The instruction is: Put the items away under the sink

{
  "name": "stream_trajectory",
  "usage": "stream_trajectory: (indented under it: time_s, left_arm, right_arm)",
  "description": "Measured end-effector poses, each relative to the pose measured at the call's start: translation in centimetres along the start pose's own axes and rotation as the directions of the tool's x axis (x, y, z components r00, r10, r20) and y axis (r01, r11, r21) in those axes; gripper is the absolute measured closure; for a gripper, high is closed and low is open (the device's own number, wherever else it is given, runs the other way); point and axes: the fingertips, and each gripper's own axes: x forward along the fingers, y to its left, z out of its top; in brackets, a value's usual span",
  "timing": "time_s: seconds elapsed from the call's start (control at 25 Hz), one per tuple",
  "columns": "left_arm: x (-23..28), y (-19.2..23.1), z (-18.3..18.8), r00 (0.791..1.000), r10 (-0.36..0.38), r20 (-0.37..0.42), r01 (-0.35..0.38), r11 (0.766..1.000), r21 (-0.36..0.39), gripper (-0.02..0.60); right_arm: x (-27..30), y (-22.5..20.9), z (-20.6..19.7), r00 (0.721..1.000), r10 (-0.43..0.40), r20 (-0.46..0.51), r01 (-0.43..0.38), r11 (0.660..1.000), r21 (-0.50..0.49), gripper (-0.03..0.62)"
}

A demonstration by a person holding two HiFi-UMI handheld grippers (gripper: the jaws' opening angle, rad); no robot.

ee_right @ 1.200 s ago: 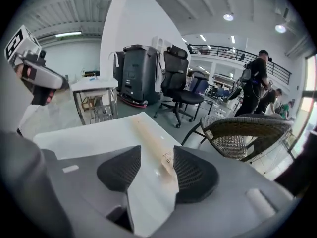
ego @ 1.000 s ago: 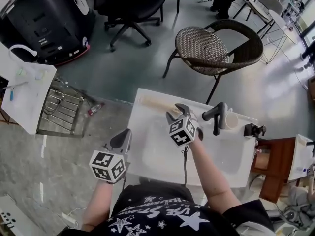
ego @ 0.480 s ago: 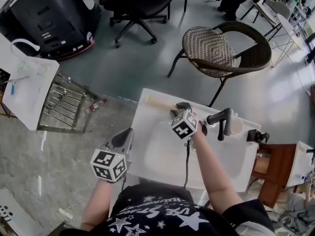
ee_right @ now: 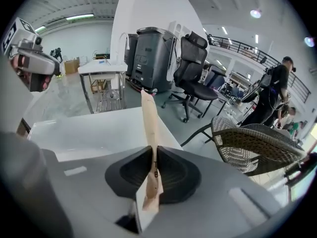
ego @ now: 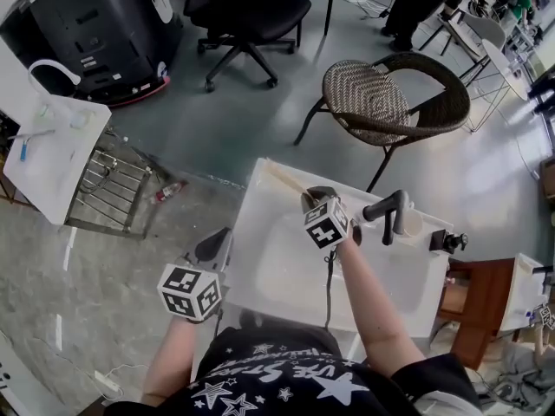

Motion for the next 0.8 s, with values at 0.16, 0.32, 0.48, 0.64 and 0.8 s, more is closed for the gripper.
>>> stream_trajectory:
  time_s: [0.16, 0.32, 0.48, 0.64, 0.8]
  left_arm:
    - [-2.1, -0.2, -0.2, 0.999, -0.006, 0.031, 0.006, 1.000, -0.007, 0.572]
    - [-4.9, -0.2, -0.9, 0.998, -0.004, 0.067, 0.005, 1.000, -0.019, 0.572]
    - [-7.7, -0.1, -2.5, 0.997, -0.009, 0.079, 0.011, 1.000, -0.021, 0.572]
    - [-10.3, -0.5, -4.6, 0.997, -0.026, 0.071, 0.026, 1.000, -0.008, 0.572]
    - [-12.2, -1.7, -6.5, 0.995, -0.077, 0.058, 0.077, 0.997, 0.012, 0.572]
  right_arm:
    - [-2.4, 2.2, 1.0, 0.999, -0.003, 0.034, 0.003, 1.000, -0.003, 0.560]
    - [-4.8, 5.0, 1.4, 0.998, 0.008, 0.063, -0.010, 0.999, 0.035, 0.560]
    - [-7.5, 7.9, 1.1, 0.996, 0.005, 0.091, -0.013, 0.996, 0.085, 0.561]
    - [-10.5, 11.1, -0.1, 0.994, -0.002, 0.111, -0.013, 0.991, 0.132, 0.560]
    - [-13.4, 14.4, -2.3, 0.993, -0.010, 0.117, -0.012, 0.982, 0.189, 0.560]
